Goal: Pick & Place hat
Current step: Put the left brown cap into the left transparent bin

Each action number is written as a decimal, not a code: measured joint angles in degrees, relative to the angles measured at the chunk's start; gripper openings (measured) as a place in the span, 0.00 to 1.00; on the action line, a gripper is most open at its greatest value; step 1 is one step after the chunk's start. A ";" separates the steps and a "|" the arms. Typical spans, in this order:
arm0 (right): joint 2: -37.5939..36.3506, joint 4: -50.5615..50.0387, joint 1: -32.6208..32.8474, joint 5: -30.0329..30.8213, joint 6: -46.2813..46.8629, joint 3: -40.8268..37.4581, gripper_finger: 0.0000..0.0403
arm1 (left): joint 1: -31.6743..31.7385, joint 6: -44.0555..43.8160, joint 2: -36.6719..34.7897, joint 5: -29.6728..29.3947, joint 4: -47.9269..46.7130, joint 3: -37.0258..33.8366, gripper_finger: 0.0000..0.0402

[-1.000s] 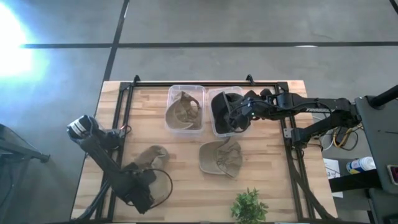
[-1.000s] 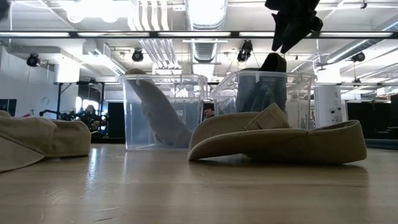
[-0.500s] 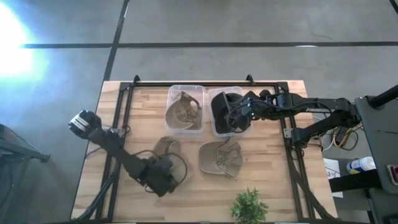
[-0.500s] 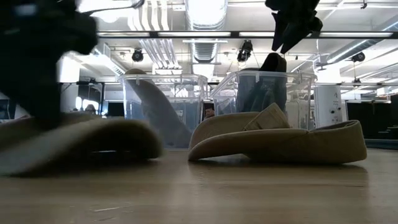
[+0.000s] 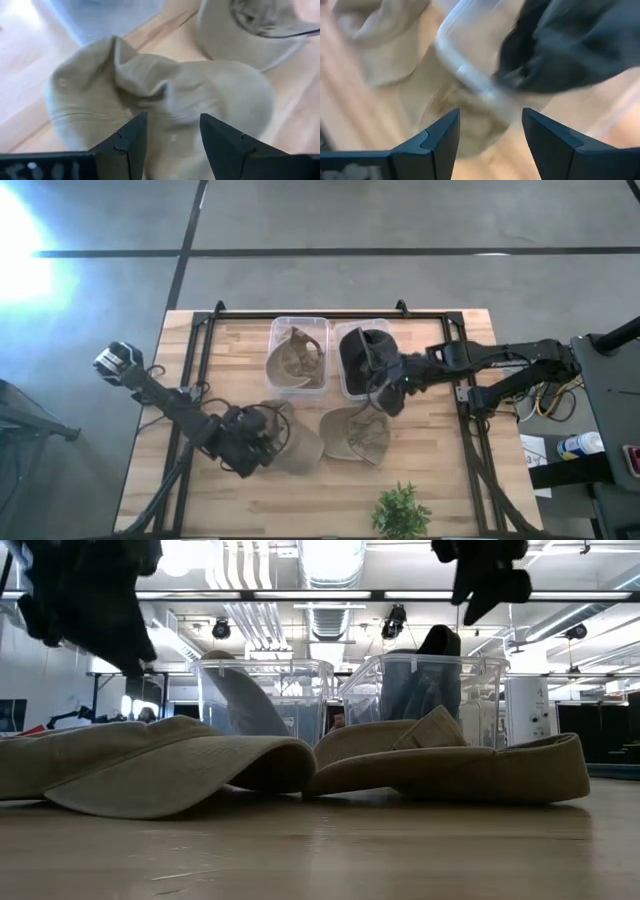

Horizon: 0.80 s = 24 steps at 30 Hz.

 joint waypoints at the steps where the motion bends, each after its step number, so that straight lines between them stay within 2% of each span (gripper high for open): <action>1: 0.00 0.25 0.99 -1.44 0.68 -0.29 0.52 | 0.01 0.02 -0.21 0.25 0.15 -0.99 0.43; 4: 0.00 3.11 3.85 -5.31 3.95 -1.69 0.52 | 0.00 0.00 -0.21 3.36 0.20 -4.19 0.43; 7: 0.31 10.29 6.19 -7.08 10.30 -4.34 0.52 | 0.00 -0.56 0.08 5.87 0.89 -7.67 0.43; 11: 3.10 28.77 8.78 -9.36 20.76 -9.89 0.52 | 0.00 -1.35 0.08 7.14 6.82 -12.39 0.43; 16: 11.16 52.41 12.24 -10.32 32.14 -14.62 0.52 | -0.07 -3.75 0.08 14.08 19.50 -17.17 0.43; 19: 16.44 55.80 13.87 -10.12 37.39 -14.46 0.52 | -0.17 -3.86 0.08 17.82 27.03 -19.06 0.43; 24: 24.55 55.61 16.82 -9.29 43.14 -11.15 0.52 | -0.44 -3.86 0.20 17.58 32.46 -19.51 0.43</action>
